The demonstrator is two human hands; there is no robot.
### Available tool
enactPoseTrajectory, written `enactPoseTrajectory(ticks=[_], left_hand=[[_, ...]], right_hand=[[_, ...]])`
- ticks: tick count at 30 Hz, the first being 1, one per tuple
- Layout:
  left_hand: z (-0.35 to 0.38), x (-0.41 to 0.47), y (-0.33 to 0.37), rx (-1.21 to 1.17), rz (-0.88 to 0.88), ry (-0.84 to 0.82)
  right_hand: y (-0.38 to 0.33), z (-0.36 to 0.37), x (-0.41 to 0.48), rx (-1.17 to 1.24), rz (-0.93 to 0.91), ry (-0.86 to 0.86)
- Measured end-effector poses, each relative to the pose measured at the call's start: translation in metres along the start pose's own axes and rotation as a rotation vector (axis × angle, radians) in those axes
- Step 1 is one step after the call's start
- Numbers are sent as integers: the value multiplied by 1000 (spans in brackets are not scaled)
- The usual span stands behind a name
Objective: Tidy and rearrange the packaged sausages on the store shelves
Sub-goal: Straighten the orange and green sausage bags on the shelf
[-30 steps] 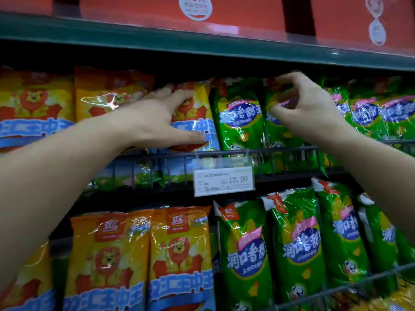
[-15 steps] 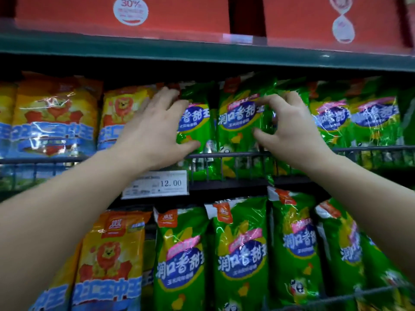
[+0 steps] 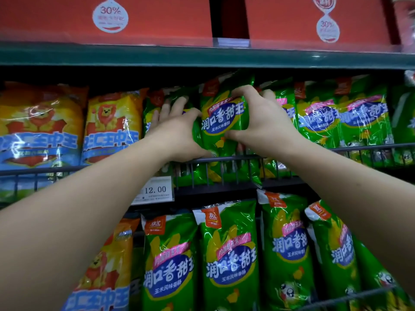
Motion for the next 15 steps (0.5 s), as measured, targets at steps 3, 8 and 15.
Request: enactPoseTrajectory(ticks=[3, 8, 15], left_hand=[[1, 3, -3, -18, -51, -49], [2, 4, -5, -26, -67, -60], [-2, 4, -11, -34, -85, -64]], right_hand=[[-1, 4, 2, 88, 17, -29], [9, 7, 3, 262, 73, -32], [24, 12, 3, 363, 99, -83]])
Point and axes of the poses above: each hand's wrist, its own x-axis towards the middle knuckle, its own z-axis out of the palm, y = z × x, the point moved 2 cm from there along x, towards the middle knuckle, and after that the axes turned 11 degrees about y, right-handed, at the moved point
